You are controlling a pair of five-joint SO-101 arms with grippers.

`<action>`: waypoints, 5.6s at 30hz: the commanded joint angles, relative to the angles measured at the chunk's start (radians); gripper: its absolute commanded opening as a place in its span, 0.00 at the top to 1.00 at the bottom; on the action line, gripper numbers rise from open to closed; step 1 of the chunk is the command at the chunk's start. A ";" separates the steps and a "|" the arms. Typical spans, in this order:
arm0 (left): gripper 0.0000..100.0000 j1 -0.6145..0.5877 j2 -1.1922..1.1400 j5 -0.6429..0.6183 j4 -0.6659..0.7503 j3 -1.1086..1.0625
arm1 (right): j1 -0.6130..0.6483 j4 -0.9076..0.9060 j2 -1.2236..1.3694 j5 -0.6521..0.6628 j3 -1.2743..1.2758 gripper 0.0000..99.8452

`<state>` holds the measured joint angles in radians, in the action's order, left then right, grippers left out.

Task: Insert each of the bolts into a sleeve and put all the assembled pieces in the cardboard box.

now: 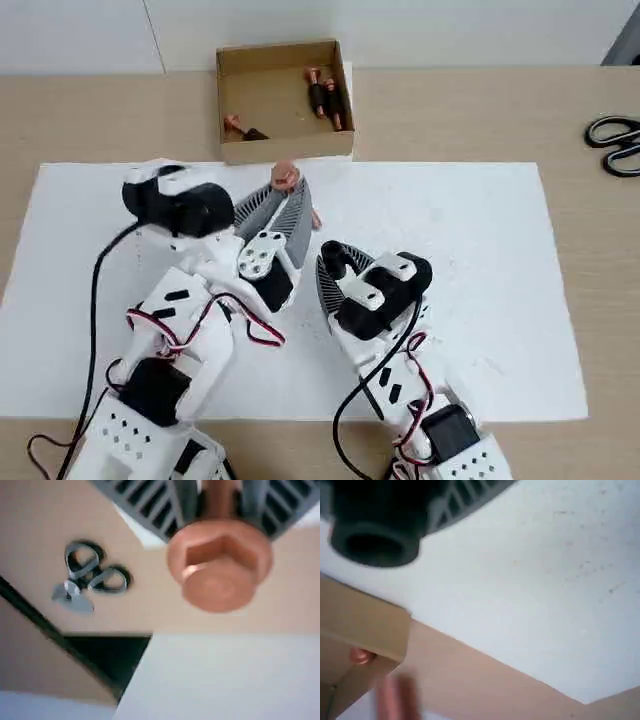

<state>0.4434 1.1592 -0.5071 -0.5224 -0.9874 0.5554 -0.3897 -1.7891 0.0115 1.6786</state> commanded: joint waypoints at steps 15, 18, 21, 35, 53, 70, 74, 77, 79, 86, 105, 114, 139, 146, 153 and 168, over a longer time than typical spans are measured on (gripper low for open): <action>0.99 0.000 0.002 -0.037 0.035 0.082 | 0.007 0.174 -0.016 0.064 0.006 1.00; 0.99 0.000 -0.006 -0.034 0.049 0.142 | 0.007 0.174 -0.016 0.064 0.006 1.00; 0.99 0.005 -0.006 -0.034 0.046 0.166 | 0.007 0.174 -0.016 0.064 0.006 1.00; 0.99 0.083 -0.006 -0.040 0.003 0.085 | 0.007 0.183 -0.021 0.066 0.006 1.00; 0.99 0.083 -0.002 -0.009 0.006 -0.024 | 0.007 0.254 -0.021 0.068 0.006 1.00; 0.99 0.173 -0.005 0.474 -0.051 -0.012 | 0.008 0.260 -0.024 0.172 0.006 1.00; 0.95 0.173 -0.005 0.479 -0.054 -0.005 | 0.008 0.254 -0.024 0.137 0.006 1.00; 0.84 0.173 -0.005 0.479 -0.101 -0.005 | 0.008 0.252 -0.024 0.137 0.006 1.00; 0.77 0.173 0.000 0.476 -0.130 -0.005 | 0.007 0.252 -0.024 0.137 0.006 1.00; 0.73 0.150 -0.006 0.479 -0.133 0.033 | 0.007 0.252 -0.022 0.140 0.006 1.00; 0.73 -0.040 -0.008 0.519 -0.026 0.099 | 0.007 0.252 -0.024 0.140 0.006 1.00; 0.73 -0.244 0.008 0.520 -0.075 0.231 | 0.002 0.251 -0.018 0.141 0.006 1.00; 0.99 -0.430 0.057 0.399 -0.244 0.013 | -0.269 0.251 0.607 0.184 -0.594 1.00; 0.99 -0.430 0.057 0.399 -0.273 0.010 | -0.259 0.262 1.265 0.181 -0.928 1.00; 0.99 -0.430 0.057 0.399 -0.275 0.013 | -0.219 0.262 1.853 0.184 -1.453 1.00; 0.99 -0.430 0.057 0.397 -0.275 0.015 | -0.188 0.252 2.620 0.275 -2.323 1.00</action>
<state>0.0092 1.2022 -0.1020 -0.7986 -1.0165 0.3621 -0.1596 0.7564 0.2585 -0.4419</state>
